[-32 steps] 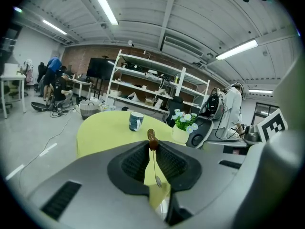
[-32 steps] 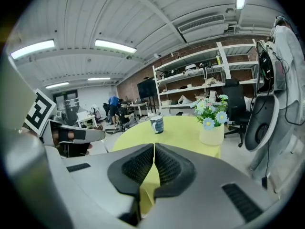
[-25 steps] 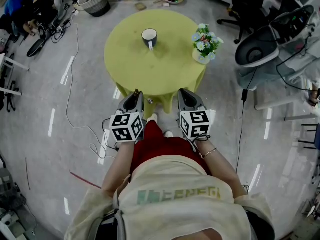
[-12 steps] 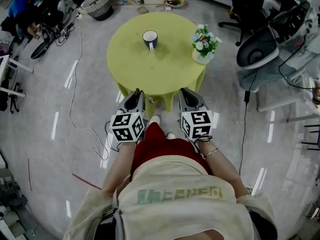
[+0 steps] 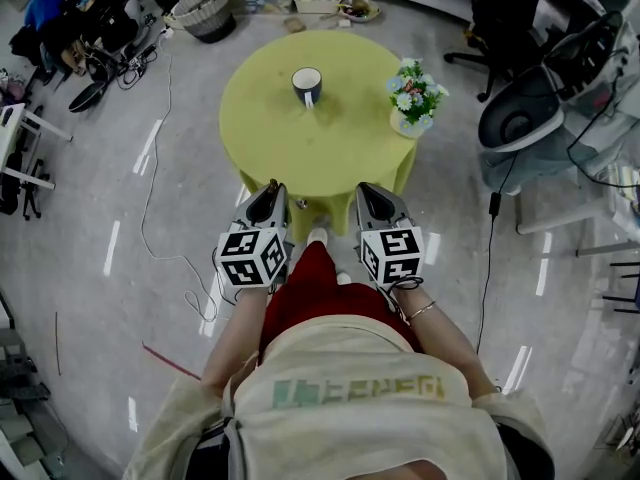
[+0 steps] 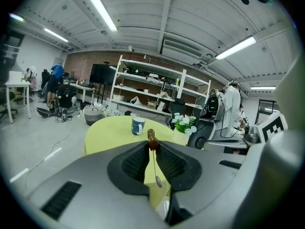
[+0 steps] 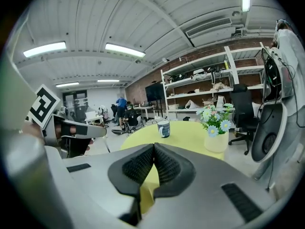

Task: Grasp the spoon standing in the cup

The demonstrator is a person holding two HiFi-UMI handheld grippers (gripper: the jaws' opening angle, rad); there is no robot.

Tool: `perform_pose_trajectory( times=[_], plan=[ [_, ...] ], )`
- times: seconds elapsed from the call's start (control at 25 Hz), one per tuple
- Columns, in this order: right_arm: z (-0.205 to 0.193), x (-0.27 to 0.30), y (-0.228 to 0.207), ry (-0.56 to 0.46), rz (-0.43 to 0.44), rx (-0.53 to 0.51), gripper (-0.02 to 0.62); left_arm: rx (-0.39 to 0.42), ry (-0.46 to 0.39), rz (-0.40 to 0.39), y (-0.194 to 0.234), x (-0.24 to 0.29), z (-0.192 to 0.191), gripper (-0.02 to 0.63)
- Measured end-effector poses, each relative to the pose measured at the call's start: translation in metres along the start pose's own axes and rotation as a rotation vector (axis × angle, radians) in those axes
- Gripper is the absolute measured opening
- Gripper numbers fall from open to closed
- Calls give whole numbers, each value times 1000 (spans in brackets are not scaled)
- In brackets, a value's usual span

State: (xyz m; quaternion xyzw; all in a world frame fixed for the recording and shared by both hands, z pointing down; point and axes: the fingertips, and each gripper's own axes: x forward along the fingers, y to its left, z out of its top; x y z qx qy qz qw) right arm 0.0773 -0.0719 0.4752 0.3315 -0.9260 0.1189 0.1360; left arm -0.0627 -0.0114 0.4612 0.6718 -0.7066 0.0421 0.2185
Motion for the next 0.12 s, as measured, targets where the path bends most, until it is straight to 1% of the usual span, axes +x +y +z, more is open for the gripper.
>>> perform_pose_trajectory(
  times=[0.12],
  plan=[
    [7, 12, -3, -4, 10, -5, 35, -3, -7, 8, 8, 10, 10, 58]
  ],
)
